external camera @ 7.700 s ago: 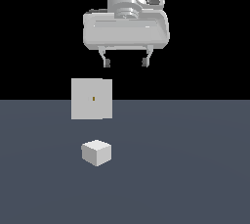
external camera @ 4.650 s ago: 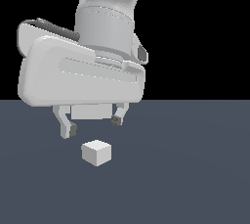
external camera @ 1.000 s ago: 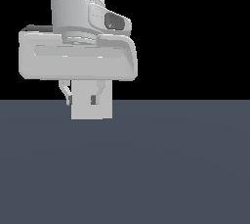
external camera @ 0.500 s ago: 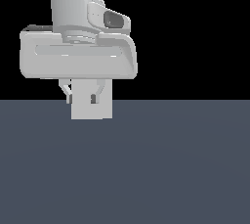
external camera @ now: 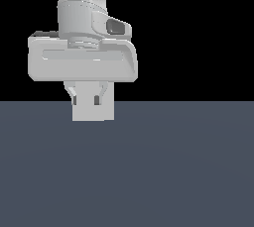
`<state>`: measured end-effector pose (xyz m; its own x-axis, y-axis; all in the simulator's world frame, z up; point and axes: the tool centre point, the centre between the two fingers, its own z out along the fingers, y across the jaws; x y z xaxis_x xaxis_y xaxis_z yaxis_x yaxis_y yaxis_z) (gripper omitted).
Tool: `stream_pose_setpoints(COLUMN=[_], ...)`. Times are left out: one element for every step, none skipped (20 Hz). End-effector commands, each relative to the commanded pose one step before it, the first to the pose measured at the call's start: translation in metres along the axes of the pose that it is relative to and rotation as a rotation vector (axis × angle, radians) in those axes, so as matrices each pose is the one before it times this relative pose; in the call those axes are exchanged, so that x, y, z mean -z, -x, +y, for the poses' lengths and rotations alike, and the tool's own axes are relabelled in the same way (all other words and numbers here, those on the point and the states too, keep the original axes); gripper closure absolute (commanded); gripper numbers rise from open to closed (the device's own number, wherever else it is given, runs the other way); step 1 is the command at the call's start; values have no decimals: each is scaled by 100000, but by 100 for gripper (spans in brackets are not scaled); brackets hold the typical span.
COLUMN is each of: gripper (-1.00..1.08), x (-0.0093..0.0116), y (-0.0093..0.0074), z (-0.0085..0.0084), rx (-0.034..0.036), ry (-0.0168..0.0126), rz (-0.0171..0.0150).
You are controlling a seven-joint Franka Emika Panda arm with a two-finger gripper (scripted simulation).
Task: Plug the charger into the wall socket.
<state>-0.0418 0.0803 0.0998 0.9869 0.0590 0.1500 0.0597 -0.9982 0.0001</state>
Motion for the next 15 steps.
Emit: stream_pose_setpoints(gripper=[108,108,108,108,108,108,108,108,108,108,108,108,108,108,108], x=[-129,-60,-54,-60,-42,-36,-30,-25,-19,-13,-8,-2,-1,7,3], y=[-977,-400,-361,-323,-283,-245,-207,-170,-133,-96,-59,-23,12,40,17], z=[1,-1,-1,22,-1,-1,-1,-1,-1,-2,-2,-2,21,-2,-1], rx=[-7,0,0,-38,0,0,0,0,0,0,0,0,-38,0,0], ry=[-3,0,0,-22,0,0,0,0,0,0,0,0,30,0,0], rz=[38,0,0,-22,0,0,0,0,0,0,0,0,-5,0,0])
